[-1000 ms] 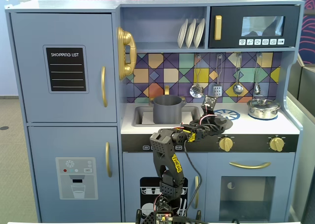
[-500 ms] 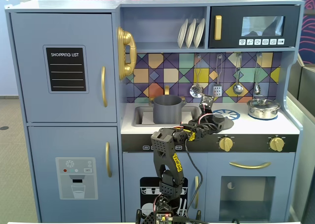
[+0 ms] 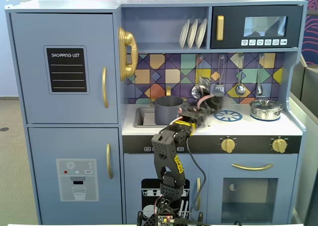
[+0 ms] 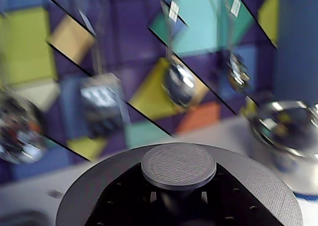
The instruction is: Pick up the lid from the counter and put it on the gray recipient
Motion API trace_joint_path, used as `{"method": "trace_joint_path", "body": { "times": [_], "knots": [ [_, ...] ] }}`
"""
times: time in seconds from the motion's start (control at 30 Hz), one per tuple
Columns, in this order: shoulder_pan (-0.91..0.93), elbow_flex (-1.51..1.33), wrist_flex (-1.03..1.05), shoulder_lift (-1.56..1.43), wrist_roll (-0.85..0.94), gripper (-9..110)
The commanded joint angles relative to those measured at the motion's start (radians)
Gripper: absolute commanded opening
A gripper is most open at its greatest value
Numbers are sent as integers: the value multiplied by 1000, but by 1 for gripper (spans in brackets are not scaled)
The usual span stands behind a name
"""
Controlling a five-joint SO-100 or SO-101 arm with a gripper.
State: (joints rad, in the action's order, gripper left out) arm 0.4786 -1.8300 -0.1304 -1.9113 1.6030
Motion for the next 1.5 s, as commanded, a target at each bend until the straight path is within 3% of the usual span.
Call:
{"method": "trace_joint_path", "body": {
  "times": [0.0,0.53,1.47],
  "knots": [
    [-118,121,75,-146,-26,0],
    [-417,49,219,-262,-54,0],
    [-439,-91,141,-225,-17,0]
  ]
}}
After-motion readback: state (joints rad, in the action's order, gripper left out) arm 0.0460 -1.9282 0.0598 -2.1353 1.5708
